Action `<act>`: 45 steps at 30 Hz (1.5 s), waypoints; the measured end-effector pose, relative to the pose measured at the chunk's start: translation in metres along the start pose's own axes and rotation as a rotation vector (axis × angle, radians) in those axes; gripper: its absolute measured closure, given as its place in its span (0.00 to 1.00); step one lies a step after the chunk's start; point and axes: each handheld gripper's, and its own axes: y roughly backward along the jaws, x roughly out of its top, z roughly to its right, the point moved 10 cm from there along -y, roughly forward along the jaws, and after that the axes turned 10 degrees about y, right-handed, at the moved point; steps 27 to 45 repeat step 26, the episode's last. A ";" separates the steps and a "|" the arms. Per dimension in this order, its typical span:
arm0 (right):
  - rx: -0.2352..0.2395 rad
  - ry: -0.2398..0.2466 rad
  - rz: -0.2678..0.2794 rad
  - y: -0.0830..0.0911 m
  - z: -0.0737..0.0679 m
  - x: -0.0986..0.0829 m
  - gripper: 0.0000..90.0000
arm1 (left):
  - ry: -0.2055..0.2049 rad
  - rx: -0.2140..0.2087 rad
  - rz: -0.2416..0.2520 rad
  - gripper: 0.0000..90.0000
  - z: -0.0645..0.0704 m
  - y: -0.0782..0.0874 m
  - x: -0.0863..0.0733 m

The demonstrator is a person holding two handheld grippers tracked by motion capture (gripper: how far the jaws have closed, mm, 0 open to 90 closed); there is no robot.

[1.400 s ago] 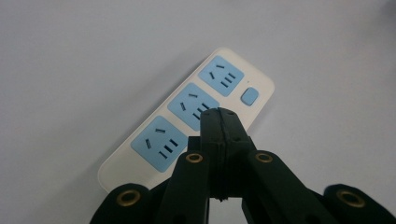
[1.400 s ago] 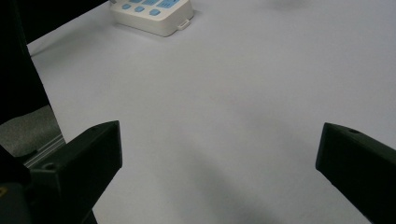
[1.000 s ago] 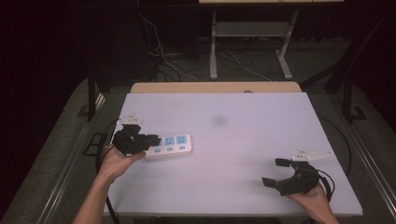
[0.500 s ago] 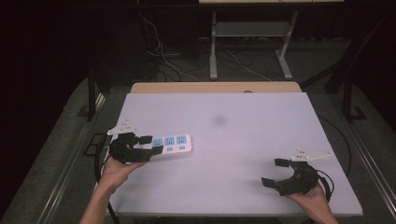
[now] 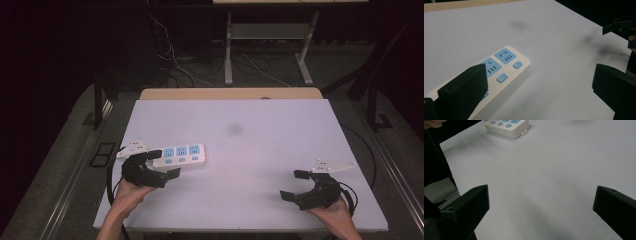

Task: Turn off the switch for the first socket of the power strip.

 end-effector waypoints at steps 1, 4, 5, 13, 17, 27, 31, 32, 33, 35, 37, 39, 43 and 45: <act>0.000 0.000 0.000 0.000 0.000 0.000 0.00 | 0.000 -0.004 0.005 0.00 0.001 0.000 -0.001; 0.000 0.001 0.000 0.000 0.000 0.000 0.00 | 0.006 -0.014 0.009 0.00 0.004 -0.002 -0.005; 0.000 0.001 0.000 0.001 0.000 0.000 0.00 | 0.007 -0.018 0.007 0.00 0.005 -0.003 -0.007; 0.003 -0.001 0.001 0.000 0.000 -0.001 0.00 | 0.004 -0.040 0.017 0.00 0.011 -0.012 -0.023; 0.005 0.003 0.000 0.001 -0.001 -0.001 0.00 | 0.003 -0.038 0.010 0.00 0.012 -0.016 -0.032; 0.003 0.001 -0.001 0.003 0.000 -0.003 0.00 | -0.007 -0.036 -0.032 0.00 0.011 -0.026 -0.050; 0.003 0.001 -0.001 0.003 0.000 -0.003 0.00 | -0.007 -0.036 -0.032 0.00 0.011 -0.026 -0.050; 0.003 0.001 -0.001 0.003 0.000 -0.003 0.00 | -0.007 -0.036 -0.032 0.00 0.011 -0.026 -0.050; 0.003 0.001 -0.001 0.003 0.000 -0.003 0.00 | -0.007 -0.036 -0.032 0.00 0.011 -0.026 -0.050; 0.003 0.001 -0.001 0.003 0.000 -0.003 0.00 | -0.007 -0.036 -0.032 0.00 0.011 -0.026 -0.050; 0.003 0.001 -0.001 0.003 0.000 -0.003 0.00 | -0.007 -0.036 -0.032 0.00 0.011 -0.026 -0.050; 0.003 0.001 -0.001 0.003 0.000 -0.003 0.00 | -0.007 -0.036 -0.032 0.00 0.011 -0.026 -0.050; 0.003 0.001 -0.001 0.003 0.000 -0.003 0.00 | -0.007 -0.036 -0.032 0.00 0.011 -0.026 -0.050; 0.003 0.001 -0.001 0.003 0.000 -0.003 0.00 | -0.007 -0.036 -0.032 0.00 0.011 -0.026 -0.050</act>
